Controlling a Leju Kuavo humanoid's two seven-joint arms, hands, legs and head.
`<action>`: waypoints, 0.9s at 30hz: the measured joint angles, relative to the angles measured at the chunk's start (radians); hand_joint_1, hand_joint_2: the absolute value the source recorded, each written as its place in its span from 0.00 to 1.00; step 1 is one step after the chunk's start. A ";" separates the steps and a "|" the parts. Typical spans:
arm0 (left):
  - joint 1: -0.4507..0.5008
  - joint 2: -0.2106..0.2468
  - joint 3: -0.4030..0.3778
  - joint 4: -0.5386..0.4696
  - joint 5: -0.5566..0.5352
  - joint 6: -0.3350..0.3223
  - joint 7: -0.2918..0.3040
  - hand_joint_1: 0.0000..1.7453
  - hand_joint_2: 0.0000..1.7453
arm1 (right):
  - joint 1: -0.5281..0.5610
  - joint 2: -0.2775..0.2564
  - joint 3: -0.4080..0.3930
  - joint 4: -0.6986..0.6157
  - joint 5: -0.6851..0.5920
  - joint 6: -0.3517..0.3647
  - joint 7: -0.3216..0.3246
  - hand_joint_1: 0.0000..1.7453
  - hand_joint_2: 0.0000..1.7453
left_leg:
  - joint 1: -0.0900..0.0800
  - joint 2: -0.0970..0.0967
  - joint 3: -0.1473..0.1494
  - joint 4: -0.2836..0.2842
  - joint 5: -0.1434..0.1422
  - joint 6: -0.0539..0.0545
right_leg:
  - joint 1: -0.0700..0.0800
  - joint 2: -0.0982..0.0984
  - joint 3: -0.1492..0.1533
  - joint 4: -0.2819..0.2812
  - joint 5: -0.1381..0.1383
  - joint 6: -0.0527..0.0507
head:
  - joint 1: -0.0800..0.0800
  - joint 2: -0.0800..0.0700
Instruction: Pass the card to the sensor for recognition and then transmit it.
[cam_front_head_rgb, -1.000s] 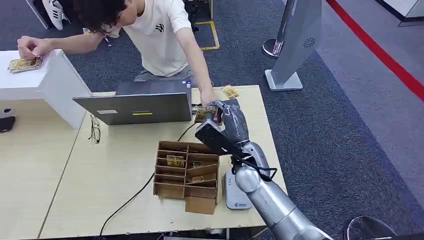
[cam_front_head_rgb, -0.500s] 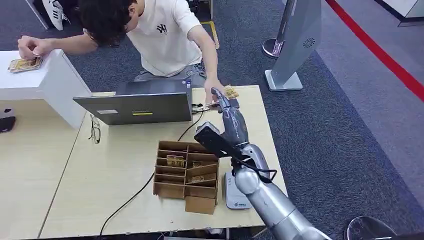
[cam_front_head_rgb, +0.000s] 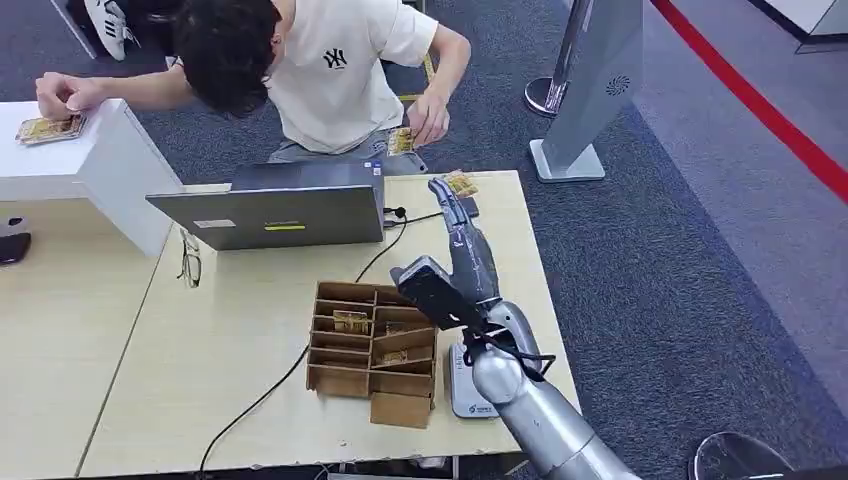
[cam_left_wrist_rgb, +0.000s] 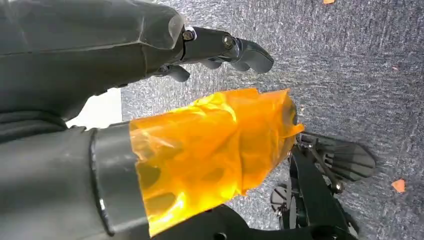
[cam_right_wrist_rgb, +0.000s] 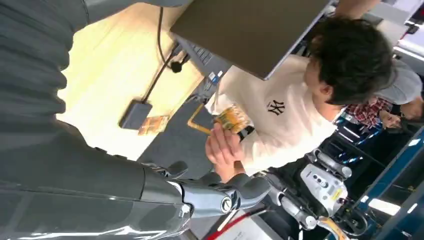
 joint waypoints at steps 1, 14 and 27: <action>0.000 0.000 0.000 0.000 0.004 0.000 -0.001 0.00 0.00 | 0.009 0.000 0.000 -0.014 -0.022 0.006 -0.009 0.00 1.00 | 0.000 0.000 0.000 0.000 0.000 0.000 | 0.000 0.000 0.000 0.000 0.000 0.000 | 0.000 0.000; 0.003 -0.001 0.019 0.000 0.037 0.009 -0.013 0.00 0.00 | 0.116 -0.028 0.076 -0.174 -0.172 0.125 -0.049 0.84 1.00 | 0.000 0.000 0.000 0.000 0.000 0.000 | 0.000 0.000 0.000 0.000 0.000 0.000 | 0.000 0.000; 0.001 0.008 0.019 0.000 0.034 0.012 -0.022 0.00 0.00 | 0.109 -0.084 0.215 -0.151 -0.368 0.392 -0.021 0.04 1.00 | 0.000 0.000 0.000 0.000 0.000 0.000 | 0.000 0.000 0.000 0.000 0.000 0.000 | 0.000 0.000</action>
